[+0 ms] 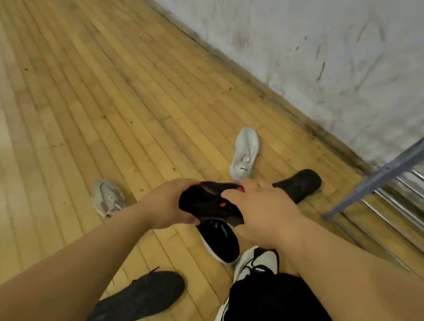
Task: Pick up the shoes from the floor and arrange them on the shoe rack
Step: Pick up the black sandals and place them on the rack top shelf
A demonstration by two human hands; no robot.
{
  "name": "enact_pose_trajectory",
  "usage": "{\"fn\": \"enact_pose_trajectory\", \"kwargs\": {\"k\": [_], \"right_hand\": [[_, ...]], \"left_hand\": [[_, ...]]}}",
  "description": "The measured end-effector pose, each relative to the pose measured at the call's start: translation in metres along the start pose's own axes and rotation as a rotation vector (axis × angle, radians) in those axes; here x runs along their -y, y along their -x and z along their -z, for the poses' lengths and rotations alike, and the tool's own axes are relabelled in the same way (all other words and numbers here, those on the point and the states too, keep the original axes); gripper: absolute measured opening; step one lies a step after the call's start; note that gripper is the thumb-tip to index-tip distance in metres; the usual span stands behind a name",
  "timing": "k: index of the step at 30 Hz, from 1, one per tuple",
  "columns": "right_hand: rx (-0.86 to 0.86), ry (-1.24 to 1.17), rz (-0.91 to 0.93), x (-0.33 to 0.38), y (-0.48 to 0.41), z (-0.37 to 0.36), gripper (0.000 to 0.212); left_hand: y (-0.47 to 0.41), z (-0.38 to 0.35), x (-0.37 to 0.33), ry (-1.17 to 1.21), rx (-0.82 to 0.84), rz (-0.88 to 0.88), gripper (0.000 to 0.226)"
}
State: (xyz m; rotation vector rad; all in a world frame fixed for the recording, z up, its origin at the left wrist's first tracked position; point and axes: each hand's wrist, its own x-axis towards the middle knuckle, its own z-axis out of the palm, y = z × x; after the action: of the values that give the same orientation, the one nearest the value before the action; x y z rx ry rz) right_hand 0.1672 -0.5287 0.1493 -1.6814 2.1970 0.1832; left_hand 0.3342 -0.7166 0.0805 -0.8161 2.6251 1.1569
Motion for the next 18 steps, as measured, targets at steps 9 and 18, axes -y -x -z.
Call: {"fn": "enact_pose_trajectory", "kwargs": {"k": [9,18], "right_hand": [[0.23,0.014,-0.096,0.0,-0.032,-0.019,0.065],[0.404,-0.012,-0.078,-0.001,-0.041,-0.03,0.08]], "left_hand": [[0.036,-0.102,0.085,-0.016,-0.023,0.372,0.098],[0.09,-0.18,0.136,-0.525,0.422,0.342,0.105]]}}
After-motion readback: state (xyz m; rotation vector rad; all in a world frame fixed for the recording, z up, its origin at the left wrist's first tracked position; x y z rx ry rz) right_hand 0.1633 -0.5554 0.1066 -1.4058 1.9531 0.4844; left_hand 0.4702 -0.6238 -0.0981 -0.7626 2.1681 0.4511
